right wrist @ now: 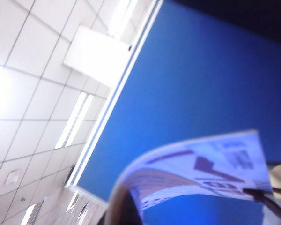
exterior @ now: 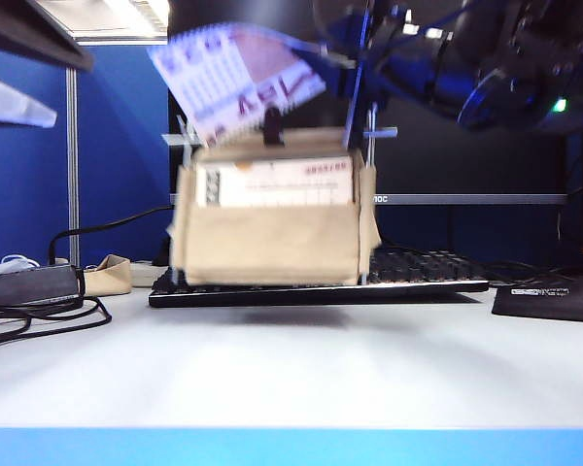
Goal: Turn one page of the calendar.
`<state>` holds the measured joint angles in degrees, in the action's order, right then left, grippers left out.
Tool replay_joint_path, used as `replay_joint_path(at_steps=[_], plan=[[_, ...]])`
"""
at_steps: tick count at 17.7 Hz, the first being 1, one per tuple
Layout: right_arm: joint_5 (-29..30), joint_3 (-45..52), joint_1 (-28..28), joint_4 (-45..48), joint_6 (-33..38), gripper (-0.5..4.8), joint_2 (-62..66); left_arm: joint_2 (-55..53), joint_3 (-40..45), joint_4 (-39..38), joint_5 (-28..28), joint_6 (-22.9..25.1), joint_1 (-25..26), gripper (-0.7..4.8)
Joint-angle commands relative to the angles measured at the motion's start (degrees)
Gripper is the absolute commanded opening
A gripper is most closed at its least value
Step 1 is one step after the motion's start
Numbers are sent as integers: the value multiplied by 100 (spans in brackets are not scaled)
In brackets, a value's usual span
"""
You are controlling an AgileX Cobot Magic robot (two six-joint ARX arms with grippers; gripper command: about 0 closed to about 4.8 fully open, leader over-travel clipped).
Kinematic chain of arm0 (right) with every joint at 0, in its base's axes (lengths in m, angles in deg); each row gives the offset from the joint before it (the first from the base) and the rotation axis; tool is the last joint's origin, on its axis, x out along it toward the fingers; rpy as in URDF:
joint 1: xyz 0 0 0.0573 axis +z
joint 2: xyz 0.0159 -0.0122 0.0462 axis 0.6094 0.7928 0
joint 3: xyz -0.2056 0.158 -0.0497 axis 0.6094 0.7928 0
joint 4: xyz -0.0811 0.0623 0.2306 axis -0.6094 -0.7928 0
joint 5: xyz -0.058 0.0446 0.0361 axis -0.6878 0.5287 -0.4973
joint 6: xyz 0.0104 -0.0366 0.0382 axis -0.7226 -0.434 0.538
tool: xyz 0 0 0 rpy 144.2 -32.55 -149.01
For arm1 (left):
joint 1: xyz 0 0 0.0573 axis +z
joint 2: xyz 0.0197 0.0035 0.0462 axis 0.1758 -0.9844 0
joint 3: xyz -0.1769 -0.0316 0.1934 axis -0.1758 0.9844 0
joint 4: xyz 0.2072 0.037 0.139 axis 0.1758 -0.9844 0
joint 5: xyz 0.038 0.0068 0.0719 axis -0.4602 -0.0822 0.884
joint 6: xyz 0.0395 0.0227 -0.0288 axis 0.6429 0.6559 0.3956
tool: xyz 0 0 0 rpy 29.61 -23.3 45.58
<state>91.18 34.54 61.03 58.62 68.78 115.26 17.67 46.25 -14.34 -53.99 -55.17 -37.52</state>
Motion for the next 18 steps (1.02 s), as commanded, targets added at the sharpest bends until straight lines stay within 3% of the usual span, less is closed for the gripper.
replay_joint_path(at_steps=[1, 7, 16, 18], plan=[[-42, 341, 7, 262, 42, -8, -310, 4, -24, 201, 15, 39, 0, 340], [-83, 1558, 33, 278, -160, -8, -509, 4, -24, 240, 9, 37, 0, 340], [-1062, 1528, 20, 280, -155, -7, -509, 4, -22, -26, -9, 17, 0, 340], [-1298, 1526, 20, 286, -101, 46, -509, 4, -22, -72, -52, 15, 0, 340]])
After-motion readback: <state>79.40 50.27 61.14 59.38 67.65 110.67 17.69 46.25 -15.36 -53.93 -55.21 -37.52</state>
